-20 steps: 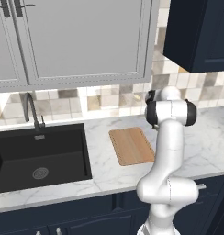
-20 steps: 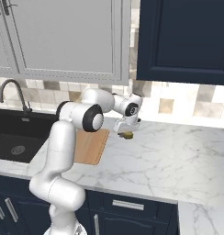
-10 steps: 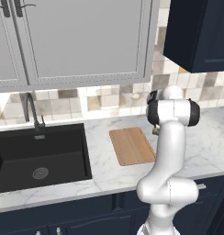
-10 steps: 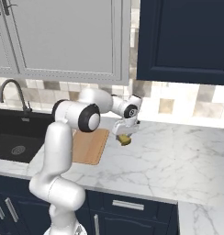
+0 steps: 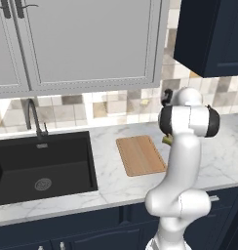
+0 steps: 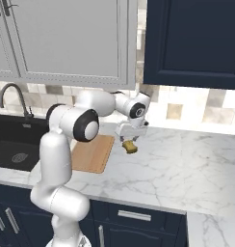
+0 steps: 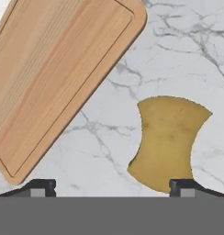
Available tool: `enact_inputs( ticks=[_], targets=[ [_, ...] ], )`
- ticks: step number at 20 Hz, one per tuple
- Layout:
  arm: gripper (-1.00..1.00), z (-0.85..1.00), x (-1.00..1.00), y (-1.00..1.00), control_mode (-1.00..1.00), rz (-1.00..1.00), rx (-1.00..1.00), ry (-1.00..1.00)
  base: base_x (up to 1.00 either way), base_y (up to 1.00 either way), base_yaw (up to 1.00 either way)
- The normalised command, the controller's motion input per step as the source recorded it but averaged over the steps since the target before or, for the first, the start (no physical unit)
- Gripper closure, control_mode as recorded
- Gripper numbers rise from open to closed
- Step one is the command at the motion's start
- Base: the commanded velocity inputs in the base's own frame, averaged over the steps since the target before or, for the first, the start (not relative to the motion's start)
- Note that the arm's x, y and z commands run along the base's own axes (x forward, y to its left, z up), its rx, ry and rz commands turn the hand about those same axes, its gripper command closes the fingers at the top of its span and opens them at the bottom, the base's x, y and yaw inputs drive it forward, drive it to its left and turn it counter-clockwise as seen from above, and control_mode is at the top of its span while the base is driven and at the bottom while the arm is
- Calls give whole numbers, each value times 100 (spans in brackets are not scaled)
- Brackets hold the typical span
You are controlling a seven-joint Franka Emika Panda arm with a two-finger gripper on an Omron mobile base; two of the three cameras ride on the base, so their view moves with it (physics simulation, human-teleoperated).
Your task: Pick up the sponge from the counter and clean the cutting board by briefly scrubbing or pressing down on the cutting board. Once finished, release the sponge.
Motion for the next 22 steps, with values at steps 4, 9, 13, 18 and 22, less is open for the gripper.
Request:
enact_inputs(
  ticks=[4,9,13,18,22],
  targets=[
    [-100,48,-57,0,-100,-8,0,-2,0,0,0],
    [-100,28,-73,14,-100,-7,0,0,0,0,0],
    [-100,24,-76,31,-100,-7,0,0,0,0,0],
    [-100,24,-70,45,-100,-8,-1,0,0,0,0],
    [-100,28,-59,55,-100,-7,-3,0,0,0,0]
  ],
)
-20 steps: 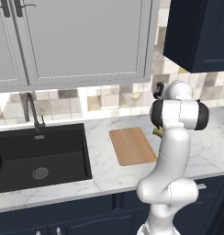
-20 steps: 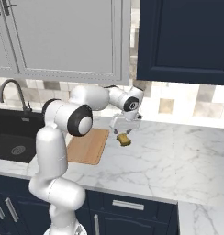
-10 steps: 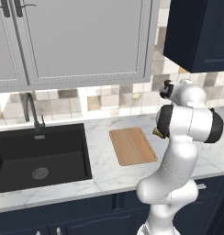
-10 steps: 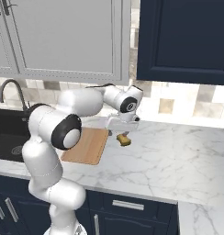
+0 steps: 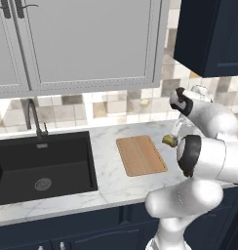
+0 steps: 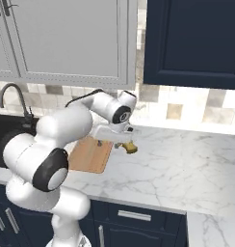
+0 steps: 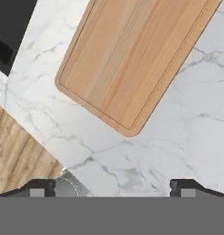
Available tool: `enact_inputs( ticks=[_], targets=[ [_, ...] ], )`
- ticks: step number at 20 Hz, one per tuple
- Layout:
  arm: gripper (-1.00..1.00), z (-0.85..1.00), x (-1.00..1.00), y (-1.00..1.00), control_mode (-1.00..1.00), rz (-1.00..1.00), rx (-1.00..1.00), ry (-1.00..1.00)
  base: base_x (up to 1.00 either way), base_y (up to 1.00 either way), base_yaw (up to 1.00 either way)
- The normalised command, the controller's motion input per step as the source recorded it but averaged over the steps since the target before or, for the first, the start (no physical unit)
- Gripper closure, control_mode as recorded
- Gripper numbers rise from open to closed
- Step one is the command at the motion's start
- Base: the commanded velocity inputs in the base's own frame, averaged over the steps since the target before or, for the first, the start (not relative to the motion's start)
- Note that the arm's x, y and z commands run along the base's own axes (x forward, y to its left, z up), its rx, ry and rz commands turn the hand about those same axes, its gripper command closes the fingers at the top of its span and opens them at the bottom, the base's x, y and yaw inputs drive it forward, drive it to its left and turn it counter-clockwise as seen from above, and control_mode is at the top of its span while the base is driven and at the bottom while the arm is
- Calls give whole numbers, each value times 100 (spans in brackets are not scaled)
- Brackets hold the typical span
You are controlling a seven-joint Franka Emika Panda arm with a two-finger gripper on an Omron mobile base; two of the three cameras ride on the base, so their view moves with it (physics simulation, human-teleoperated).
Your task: Pick up the sponge from the counter and clean the cutting board by briefly scrubbing or pressing down on the cutting board. Once finished, release the sponge.
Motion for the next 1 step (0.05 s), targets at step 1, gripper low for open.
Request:
enact_inputs(
  ticks=[1],
  targets=[
    [-100,25,-54,61,-100,-7,-5,0,0,0,0]
  ],
)
